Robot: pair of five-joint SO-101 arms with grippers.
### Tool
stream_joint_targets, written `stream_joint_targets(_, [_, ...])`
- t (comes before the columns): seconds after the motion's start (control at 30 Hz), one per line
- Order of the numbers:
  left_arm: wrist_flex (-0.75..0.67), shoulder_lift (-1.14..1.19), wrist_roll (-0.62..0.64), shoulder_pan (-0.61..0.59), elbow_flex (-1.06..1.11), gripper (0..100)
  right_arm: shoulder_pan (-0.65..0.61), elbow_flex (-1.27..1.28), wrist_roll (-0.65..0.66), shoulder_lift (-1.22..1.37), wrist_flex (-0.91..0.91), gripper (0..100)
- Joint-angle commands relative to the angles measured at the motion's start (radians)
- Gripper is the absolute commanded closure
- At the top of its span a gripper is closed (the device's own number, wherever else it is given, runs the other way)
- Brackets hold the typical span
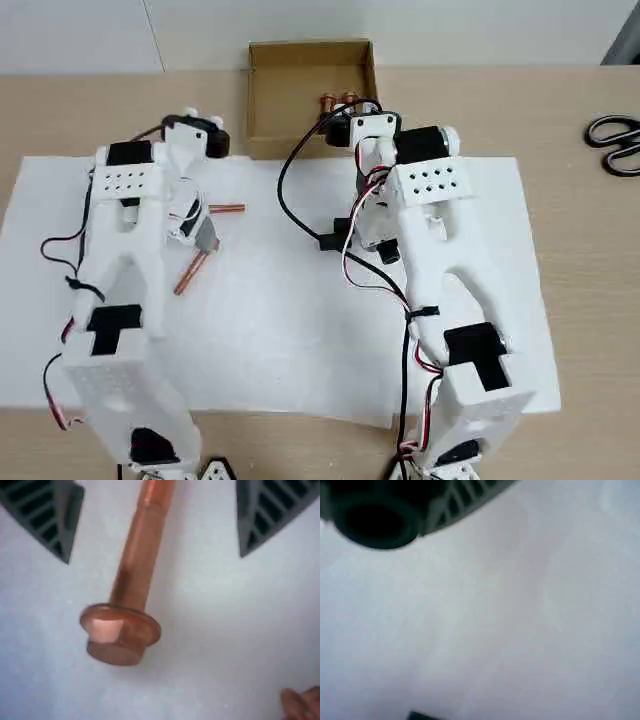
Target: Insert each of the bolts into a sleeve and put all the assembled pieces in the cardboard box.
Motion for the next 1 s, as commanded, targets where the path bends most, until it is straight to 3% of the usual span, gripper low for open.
stream_joint_targets(0.0, [-0.017,0.002,-0.055,0.003,-0.047,80,-0.005,-0.049,0.008,-0.018,-0.004,99.4])
stream_joint_targets(0.53, [-0.109,0.126,-0.052,0.048,-0.047,80,-0.005,-0.049,0.009,-0.010,-0.004,99.4])
stream_joint_targets(0.97, [-0.103,0.169,-0.037,0.074,-0.047,97,-0.005,-0.049,0.008,-0.010,-0.004,99.4])
